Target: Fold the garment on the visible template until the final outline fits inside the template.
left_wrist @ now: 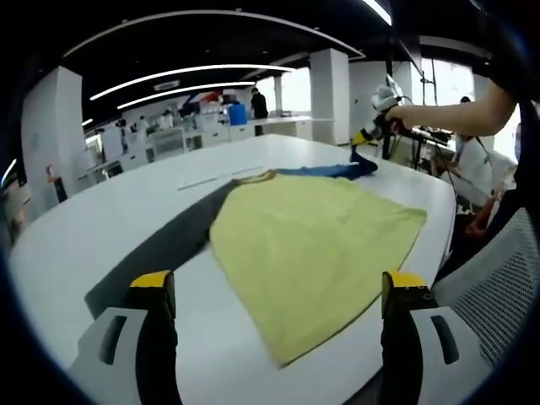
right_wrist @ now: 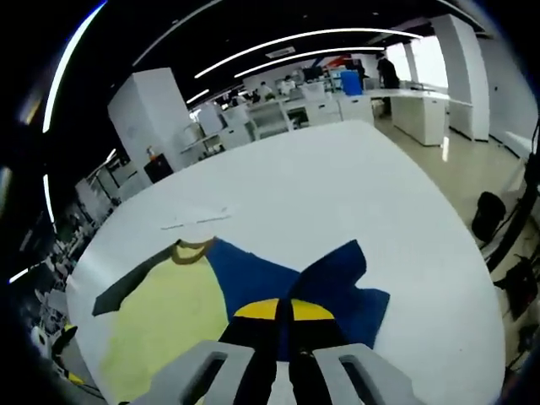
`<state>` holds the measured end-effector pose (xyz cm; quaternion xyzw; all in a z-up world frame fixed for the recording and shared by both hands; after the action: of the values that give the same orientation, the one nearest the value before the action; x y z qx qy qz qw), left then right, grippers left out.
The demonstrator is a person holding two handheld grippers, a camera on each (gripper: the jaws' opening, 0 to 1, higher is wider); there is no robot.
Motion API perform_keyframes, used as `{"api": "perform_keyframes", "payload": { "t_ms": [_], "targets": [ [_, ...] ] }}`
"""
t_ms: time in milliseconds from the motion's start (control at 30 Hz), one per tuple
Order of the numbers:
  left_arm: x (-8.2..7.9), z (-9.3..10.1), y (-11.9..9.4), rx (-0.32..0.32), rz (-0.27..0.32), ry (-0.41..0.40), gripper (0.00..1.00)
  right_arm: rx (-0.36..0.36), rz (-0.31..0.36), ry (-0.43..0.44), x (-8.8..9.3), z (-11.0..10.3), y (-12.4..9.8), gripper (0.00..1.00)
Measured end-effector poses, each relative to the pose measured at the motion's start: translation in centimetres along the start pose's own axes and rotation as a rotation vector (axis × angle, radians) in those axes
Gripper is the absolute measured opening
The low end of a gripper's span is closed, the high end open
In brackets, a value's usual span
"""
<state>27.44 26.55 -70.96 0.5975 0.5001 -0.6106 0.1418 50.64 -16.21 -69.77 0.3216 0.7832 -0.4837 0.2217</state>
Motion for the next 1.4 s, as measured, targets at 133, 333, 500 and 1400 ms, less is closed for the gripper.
{"api": "perform_keyframes", "payload": {
  "t_ms": [133,333,500,1400],
  "targets": [
    [0.2,0.0,0.0,0.001,-0.003,0.004,0.99,-0.027,0.002,-0.001,0.0,-1.2,0.5,0.00],
    [0.1,0.1,0.1,0.001,-0.003,0.011,0.99,-0.060,0.000,-0.017,0.2,-3.0,1.4,0.00],
    [0.0,0.1,0.0,-0.002,0.002,0.011,0.99,-0.080,-0.001,-0.017,0.3,-3.8,2.0,0.00],
    [0.7,-0.1,-0.4,-0.015,-0.014,0.009,0.99,-0.185,-0.058,-0.102,2.3,-11.3,5.5,0.00]
  ]
}}
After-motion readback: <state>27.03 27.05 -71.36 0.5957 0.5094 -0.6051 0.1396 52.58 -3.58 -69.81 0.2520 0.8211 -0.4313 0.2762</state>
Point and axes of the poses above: the point that each gripper's makers call its tool centre point, and the gripper's own axes: y roughly forward along the fingers, z roughly to its right, x roughly out of its underside, the point moved 2 cm from there along -y, roughly backward along the fingers, and after that the axes turned 11 degrees about y, right-handed, at the moved point
